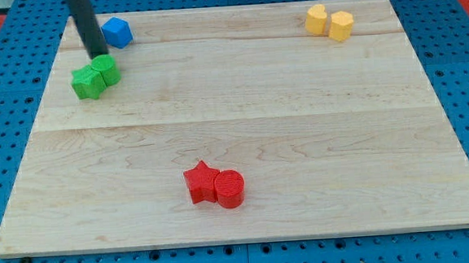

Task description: Place both the blue blocks at the top center of the board

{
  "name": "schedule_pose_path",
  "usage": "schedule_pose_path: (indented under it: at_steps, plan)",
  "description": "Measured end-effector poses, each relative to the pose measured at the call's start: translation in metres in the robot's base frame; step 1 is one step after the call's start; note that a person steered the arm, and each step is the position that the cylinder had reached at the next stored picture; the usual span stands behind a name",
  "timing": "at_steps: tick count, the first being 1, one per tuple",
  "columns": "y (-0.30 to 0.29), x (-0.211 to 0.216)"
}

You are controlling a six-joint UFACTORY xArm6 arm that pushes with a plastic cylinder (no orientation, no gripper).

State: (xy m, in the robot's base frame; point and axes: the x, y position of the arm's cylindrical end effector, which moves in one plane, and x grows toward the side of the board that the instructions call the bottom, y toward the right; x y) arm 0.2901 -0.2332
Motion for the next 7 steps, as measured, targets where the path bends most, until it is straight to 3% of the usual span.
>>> schedule_pose_path:
  at_steps: [1, 4, 7]
  plan:
    - [-0.050, -0.024]
    - [0.006, -0.040]
    - [-0.016, -0.040]
